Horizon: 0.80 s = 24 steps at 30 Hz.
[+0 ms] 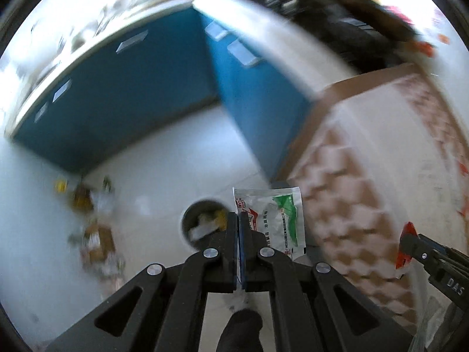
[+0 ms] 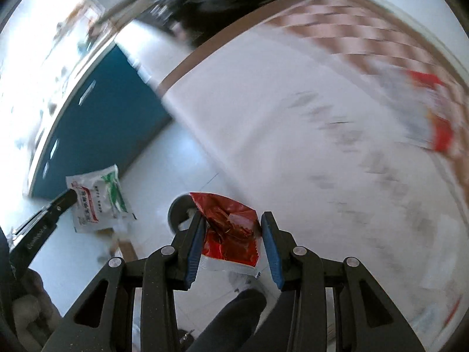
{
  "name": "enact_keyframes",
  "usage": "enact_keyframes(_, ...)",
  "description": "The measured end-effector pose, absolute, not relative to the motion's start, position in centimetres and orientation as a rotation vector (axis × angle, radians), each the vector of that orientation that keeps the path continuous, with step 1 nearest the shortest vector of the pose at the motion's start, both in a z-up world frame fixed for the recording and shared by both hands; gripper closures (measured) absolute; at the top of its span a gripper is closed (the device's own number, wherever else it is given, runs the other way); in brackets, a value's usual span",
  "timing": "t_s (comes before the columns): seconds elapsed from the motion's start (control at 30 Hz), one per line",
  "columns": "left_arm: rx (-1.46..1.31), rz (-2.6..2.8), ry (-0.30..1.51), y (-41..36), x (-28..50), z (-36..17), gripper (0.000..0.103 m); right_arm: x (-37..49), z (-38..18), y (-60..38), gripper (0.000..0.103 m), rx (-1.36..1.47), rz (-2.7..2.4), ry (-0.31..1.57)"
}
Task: Collect trash
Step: 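Carry the red wrapper and white sachet toward the bin, then open both grippers over the bin to drop the wrapper and sachet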
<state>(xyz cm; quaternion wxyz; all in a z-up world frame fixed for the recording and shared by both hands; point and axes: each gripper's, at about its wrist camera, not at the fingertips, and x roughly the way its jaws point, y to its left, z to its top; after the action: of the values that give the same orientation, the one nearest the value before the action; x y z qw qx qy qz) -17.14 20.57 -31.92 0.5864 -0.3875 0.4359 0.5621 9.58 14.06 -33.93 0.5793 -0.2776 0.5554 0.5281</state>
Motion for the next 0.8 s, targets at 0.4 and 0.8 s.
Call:
enact_keyframes(0.4, -1.289, 1.328, 1.091, 24.5, -31.2, -58.5, 0.103, -9.4, -55.7, 22.8, 0.063, -0.907, 1.318, 1.396)
enact_keyframes(0.8, -1.463, 1.279, 1.113, 25.7, -35.6, -74.2, 0.103, -15.7, -78.8, 27.4, 0.063, -1.047, 1.304, 1.476)
